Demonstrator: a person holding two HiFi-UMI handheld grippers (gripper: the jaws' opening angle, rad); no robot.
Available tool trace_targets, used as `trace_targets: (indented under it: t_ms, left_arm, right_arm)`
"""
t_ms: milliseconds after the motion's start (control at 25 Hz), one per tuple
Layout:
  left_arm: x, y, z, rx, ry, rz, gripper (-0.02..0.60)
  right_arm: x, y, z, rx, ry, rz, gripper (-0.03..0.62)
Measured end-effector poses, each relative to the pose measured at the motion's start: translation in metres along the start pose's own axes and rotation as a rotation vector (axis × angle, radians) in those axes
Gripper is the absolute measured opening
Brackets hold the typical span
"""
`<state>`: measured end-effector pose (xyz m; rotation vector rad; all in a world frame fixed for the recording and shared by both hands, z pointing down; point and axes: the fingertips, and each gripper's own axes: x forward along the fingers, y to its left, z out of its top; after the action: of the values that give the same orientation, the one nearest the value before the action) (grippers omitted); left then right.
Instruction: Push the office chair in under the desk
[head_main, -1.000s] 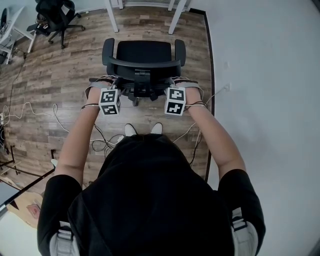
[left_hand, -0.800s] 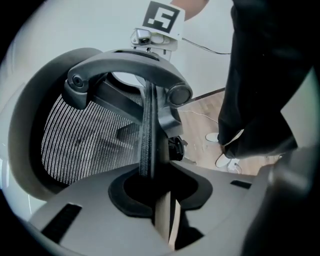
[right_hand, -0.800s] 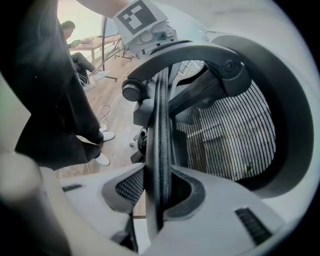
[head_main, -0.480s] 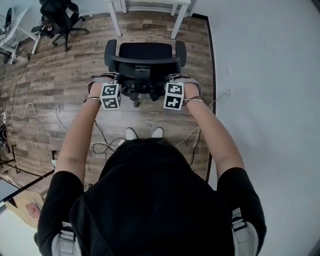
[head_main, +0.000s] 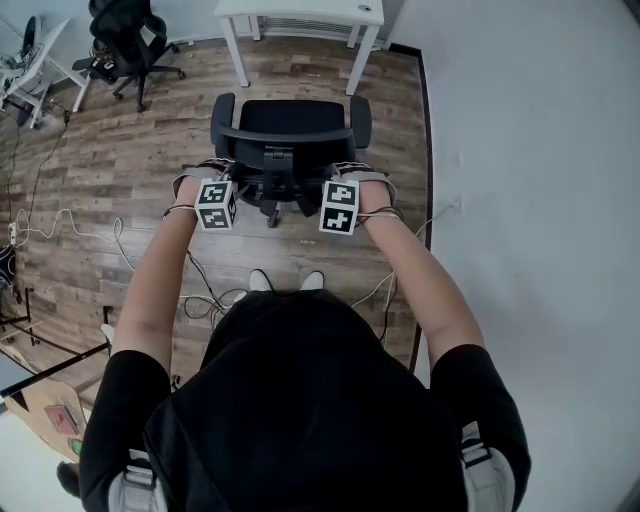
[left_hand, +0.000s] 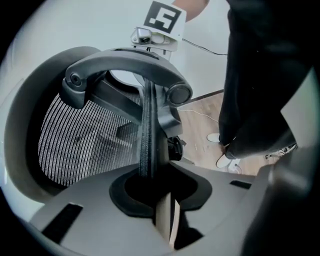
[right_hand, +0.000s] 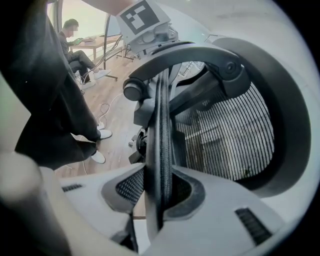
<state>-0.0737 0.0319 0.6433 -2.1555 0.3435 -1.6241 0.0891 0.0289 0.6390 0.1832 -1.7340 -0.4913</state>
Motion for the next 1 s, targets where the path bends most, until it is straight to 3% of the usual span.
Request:
trace_targets:
  t_ms: [480, 1000]
  left_arm:
    - [0.017, 0.04, -0.013, 0.002, -0.001, 0.006, 0.069]
    - [0.057, 0.136, -0.056, 0.043, -0.029, -0.006, 0.067]
  right_arm:
    - [0.018, -0.041, -0.004, -0.008, -0.025, -0.023, 0.097]
    - [0.065, -0.138, -0.005, 0.036, 0.036, -0.043, 0.097]
